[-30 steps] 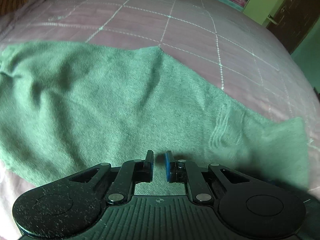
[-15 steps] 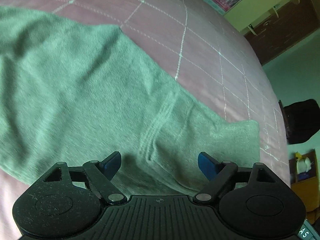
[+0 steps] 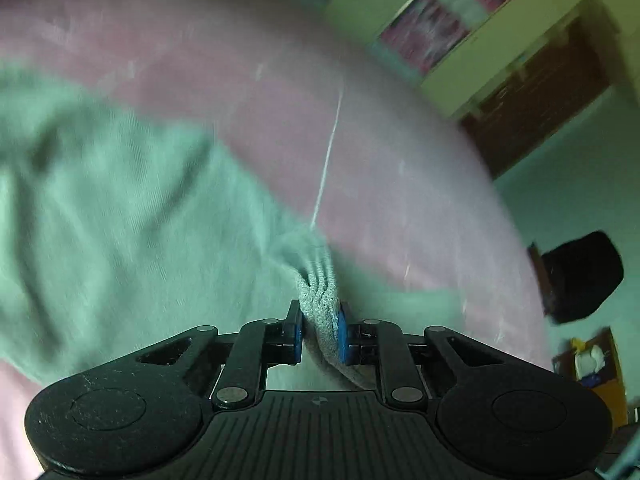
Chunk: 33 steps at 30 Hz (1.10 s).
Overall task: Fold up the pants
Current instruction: 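Open both tools to release the folded pants and withdraw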
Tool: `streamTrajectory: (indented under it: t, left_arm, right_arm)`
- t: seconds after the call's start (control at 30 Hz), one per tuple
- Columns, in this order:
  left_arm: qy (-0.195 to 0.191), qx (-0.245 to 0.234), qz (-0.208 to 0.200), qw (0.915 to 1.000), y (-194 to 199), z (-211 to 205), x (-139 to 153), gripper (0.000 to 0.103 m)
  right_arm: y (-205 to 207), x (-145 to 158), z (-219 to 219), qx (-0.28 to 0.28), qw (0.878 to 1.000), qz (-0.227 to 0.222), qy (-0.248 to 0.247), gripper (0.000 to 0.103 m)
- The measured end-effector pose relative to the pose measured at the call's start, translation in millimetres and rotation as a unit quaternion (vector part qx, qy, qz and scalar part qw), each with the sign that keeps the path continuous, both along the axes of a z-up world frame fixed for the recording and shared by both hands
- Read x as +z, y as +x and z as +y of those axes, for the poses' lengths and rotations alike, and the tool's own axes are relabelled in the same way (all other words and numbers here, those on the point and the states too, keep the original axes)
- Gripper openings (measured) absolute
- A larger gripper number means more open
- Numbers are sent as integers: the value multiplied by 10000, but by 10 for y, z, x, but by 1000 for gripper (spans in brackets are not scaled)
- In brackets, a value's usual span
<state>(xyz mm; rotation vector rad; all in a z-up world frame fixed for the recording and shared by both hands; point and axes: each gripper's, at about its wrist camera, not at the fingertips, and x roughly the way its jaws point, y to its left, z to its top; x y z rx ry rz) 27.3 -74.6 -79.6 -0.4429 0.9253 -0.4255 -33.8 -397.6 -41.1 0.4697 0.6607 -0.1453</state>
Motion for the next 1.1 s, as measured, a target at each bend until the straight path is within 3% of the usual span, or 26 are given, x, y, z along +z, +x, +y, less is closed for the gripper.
streamTrajectory:
  t: [0.1, 0.2, 0.27, 0.33, 0.43, 0.5, 0.57, 0.73, 0.8, 0.93, 1.1]
  left_arm:
    - [358, 20, -250, 9990, -12, 257, 96, 17]
    - [1029, -263, 227, 9941, -5, 291, -327, 18]
    - [1318, -342, 580, 9890, -7, 268, -658, 26]
    - [1223, -220, 512, 9909, -35, 305, -673, 28]
    - [1294, 41, 234, 9913, -99, 358, -423, 31]
    - [1242, 45, -84, 9922, -94, 380, -216, 31]
    - [1242, -126, -183, 9920, 8, 257, -130, 31]
    - [1494, -468, -8, 9877, 267, -147, -272, 31]
    - [1741, -539, 184, 9831, 280, -245, -472, 31]
    - [2007, -687, -203, 9770, 64, -300, -592, 31]
    - [1982, -768, -246, 9768, 7, -306, -503, 31]
  right_arm:
    - [71, -22, -27, -22, 10000, 78, -34, 41]
    - [174, -94, 99, 204, 9994, 240, -158, 37]
    - [263, -187, 240, 427, 9977, 452, -261, 34]
    - [348, -308, 400, 631, 9948, 674, -429, 32]
    - [422, -482, 613, 1081, 9829, 1148, -947, 32]
    - [405, -456, 656, 1292, 9772, 1159, -1219, 32]
    - [424, -353, 601, 1300, 9807, 1060, -1001, 32]
    - [683, -202, 675, 1340, 9804, 754, -1231, 31]
    - [826, -215, 677, 1229, 9817, 707, -1273, 33]
    - [922, -618, 641, 1282, 9744, 1173, -1426, 34]
    - [800, -554, 540, 1350, 9778, 1026, -1232, 34]
